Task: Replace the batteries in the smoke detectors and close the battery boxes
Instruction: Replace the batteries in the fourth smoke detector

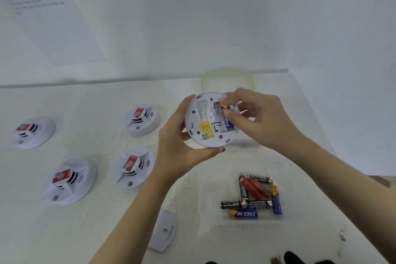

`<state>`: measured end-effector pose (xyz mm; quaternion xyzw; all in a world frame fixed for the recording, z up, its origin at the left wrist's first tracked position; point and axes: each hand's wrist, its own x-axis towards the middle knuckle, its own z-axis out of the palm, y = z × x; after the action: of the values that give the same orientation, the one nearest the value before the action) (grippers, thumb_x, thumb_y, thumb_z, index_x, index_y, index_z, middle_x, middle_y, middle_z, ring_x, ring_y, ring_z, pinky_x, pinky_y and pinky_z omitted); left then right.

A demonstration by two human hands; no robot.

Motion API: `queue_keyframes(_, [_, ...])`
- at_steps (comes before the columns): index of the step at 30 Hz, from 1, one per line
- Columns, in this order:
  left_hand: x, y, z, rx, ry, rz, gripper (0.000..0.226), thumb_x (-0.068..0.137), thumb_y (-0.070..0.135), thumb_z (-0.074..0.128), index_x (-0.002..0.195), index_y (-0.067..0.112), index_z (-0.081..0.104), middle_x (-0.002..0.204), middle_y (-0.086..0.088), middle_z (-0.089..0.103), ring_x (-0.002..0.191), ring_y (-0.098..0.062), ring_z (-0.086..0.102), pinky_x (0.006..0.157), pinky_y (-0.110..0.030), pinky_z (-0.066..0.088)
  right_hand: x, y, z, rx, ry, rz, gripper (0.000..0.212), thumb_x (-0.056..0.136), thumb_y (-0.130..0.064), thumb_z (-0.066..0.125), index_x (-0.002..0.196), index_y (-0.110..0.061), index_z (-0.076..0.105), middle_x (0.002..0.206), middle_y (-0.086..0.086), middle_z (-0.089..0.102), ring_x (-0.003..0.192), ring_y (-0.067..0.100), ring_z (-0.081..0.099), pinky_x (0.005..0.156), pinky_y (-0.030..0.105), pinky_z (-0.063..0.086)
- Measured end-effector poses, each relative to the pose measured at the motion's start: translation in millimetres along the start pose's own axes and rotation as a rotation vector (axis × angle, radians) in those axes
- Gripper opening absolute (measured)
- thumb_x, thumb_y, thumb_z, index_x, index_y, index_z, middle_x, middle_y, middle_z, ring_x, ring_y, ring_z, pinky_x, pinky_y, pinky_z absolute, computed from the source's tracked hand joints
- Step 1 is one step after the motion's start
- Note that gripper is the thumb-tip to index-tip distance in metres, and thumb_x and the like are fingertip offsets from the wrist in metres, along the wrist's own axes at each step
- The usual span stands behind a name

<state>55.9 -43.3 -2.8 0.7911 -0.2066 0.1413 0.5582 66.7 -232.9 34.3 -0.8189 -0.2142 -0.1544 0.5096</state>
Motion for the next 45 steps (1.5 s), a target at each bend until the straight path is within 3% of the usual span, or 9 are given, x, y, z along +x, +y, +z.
queue_keyframes(11, [-4, -2, 2, -0.037, -0.003, -0.026, 0.091, 0.056, 0.012, 0.092, 0.135, 0.002, 0.047, 0.122, -0.004, 0.062, 0.114, -0.018, 0.06, 0.082, -0.027, 0.057, -6, 11, -6, -0.079, -0.049, -0.105, 0.025, 0.087, -0.013, 0.057, 0.108, -0.007, 0.07, 0.11, 0.0, 0.069, 0.098, 0.007, 0.064, 0.073, 0.021, 0.056])
queue_keyframes(15, [-2, -4, 0, -0.036, 0.048, -0.053, 0.089, 0.058, 0.02, 0.092, 0.133, 0.018, 0.045, 0.12, 0.022, 0.059, 0.114, -0.003, 0.058, 0.081, -0.016, 0.053, -1, 14, -2, 0.113, -0.148, -0.001, 0.028, 0.091, -0.012, 0.055, 0.117, -0.016, 0.062, 0.117, -0.002, 0.064, 0.122, 0.005, 0.052, 0.094, 0.017, 0.047])
queue_keyframes(18, [1, -12, -6, 0.003, 0.102, -0.081, 0.088, 0.058, 0.014, 0.091, 0.131, 0.024, 0.044, 0.119, 0.032, 0.055, 0.115, 0.003, 0.056, 0.08, -0.011, 0.051, 7, 20, 3, 0.279, -0.066, 0.194, 0.028, 0.097, -0.009, 0.049, 0.116, -0.026, 0.061, 0.115, -0.003, 0.066, 0.1, 0.008, 0.066, 0.084, 0.024, 0.054])
queue_keyframes(22, [-2, -27, -14, 0.049, 0.137, -0.145, 0.093, 0.058, 0.007, 0.092, 0.136, 0.019, 0.044, 0.126, 0.019, 0.056, 0.116, 0.0, 0.055, 0.08, -0.013, 0.052, 23, 44, 6, -0.104, -0.196, 0.327, 0.023, 0.091, -0.013, 0.056, 0.105, -0.026, 0.069, 0.088, -0.011, 0.067, 0.075, 0.007, 0.063, 0.076, 0.025, 0.048])
queue_keyframes(26, [-3, -34, -17, 0.083, 0.135, -0.165, 0.096, 0.058, 0.013, 0.093, 0.139, 0.014, 0.043, 0.129, 0.013, 0.054, 0.116, -0.001, 0.054, 0.082, -0.012, 0.052, 36, 53, 17, -0.42, -0.5, 0.44, 0.037, 0.089, -0.034, 0.062, 0.124, -0.023, 0.061, 0.094, -0.004, 0.062, 0.085, 0.008, 0.053, 0.08, 0.021, 0.037])
queue_keyframes(29, [-2, -36, -16, 0.085, 0.13, -0.179, 0.095, 0.058, 0.009, 0.092, 0.139, 0.012, 0.043, 0.128, 0.01, 0.055, 0.116, 0.0, 0.054, 0.081, -0.012, 0.051, 41, 50, 29, -0.488, -0.546, 0.458, 0.035, 0.081, -0.041, 0.069, 0.11, -0.022, 0.068, 0.087, -0.009, 0.057, 0.085, 0.011, 0.055, 0.077, 0.026, 0.044])
queue_keyframes(33, [-1, -39, -17, 0.086, 0.124, -0.184, 0.095, 0.058, 0.01, 0.093, 0.139, 0.012, 0.044, 0.128, 0.006, 0.056, 0.116, -0.002, 0.054, 0.081, -0.013, 0.052, 43, 49, 38, -0.522, -0.506, 0.449, 0.027, 0.071, -0.031, 0.077, 0.088, -0.014, 0.065, 0.091, -0.003, 0.06, 0.084, 0.016, 0.06, 0.076, 0.033, 0.052])
queue_keyframes(40, [0, -35, -16, 0.064, 0.126, -0.181, 0.093, 0.055, 0.023, 0.088, 0.137, 0.012, 0.045, 0.125, 0.011, 0.056, 0.114, 0.001, 0.055, 0.08, -0.013, 0.052, 34, 46, 38, -0.174, -0.389, 0.572, 0.028, 0.07, -0.004, 0.074, 0.09, -0.015, 0.058, 0.08, 0.001, 0.065, 0.069, 0.016, 0.062, 0.068, 0.031, 0.054])
queue_keyframes(45, [0, -32, -15, 0.052, 0.119, -0.177, 0.088, 0.056, 0.021, 0.088, 0.132, 0.018, 0.046, 0.121, 0.018, 0.055, 0.111, 0.008, 0.054, 0.077, -0.009, 0.05, 28, 38, 27, -0.041, -0.091, 0.469, 0.015, 0.075, -0.007, 0.068, 0.083, -0.017, 0.061, 0.068, -0.006, 0.069, 0.062, 0.01, 0.061, 0.067, 0.031, 0.054])
